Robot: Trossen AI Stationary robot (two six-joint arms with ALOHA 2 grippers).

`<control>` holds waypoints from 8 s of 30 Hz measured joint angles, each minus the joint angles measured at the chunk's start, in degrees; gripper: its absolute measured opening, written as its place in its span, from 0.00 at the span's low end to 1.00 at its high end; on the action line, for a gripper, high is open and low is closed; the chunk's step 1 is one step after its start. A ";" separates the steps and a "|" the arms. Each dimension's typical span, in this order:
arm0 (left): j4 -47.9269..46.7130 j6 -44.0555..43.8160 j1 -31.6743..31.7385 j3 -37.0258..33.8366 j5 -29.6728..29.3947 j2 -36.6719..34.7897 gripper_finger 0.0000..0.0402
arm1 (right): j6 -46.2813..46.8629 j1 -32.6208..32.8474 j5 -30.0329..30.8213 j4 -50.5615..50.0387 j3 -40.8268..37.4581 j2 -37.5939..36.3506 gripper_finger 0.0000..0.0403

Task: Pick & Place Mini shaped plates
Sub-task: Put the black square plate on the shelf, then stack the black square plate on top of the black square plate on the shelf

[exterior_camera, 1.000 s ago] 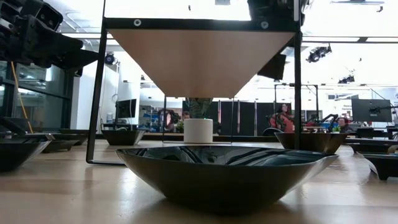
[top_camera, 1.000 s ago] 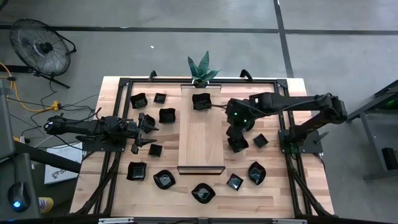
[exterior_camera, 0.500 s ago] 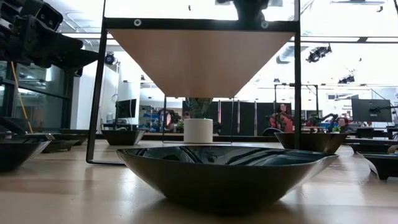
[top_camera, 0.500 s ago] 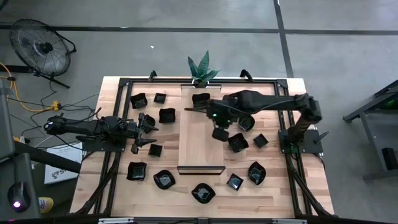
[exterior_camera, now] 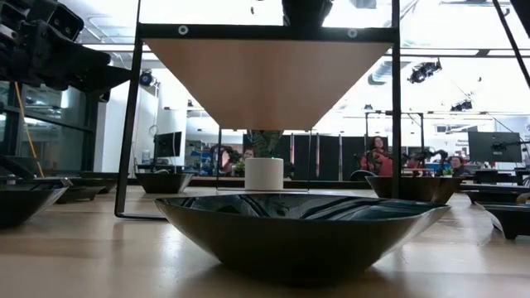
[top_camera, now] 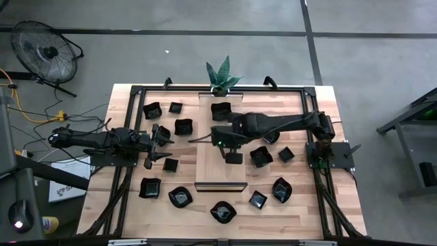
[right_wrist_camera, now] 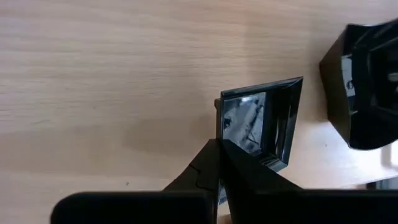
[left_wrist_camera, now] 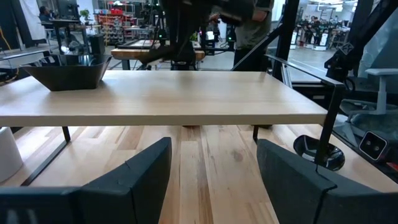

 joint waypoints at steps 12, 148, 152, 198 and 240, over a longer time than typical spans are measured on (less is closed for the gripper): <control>0.02 0.01 -0.01 0.00 0.02 0.01 0.58 | -4.81 0.18 4.71 1.72 0.02 3.31 0.02; -0.02 0.02 0.00 0.00 0.02 0.02 0.58 | 45.06 -2.35 -15.37 19.48 -72.46 -30.65 0.29; 0.00 0.01 -0.01 0.00 0.02 0.00 0.58 | 45.06 -2.35 -15.34 19.49 -72.46 -30.21 0.29; -0.01 0.00 -0.02 0.00 0.02 0.01 0.58 | 47.94 -2.35 -15.45 21.46 -72.46 -25.07 0.29; -0.02 0.02 0.00 0.00 0.02 0.01 0.58 | 48.03 -2.22 -16.76 14.26 -68.50 -27.17 0.00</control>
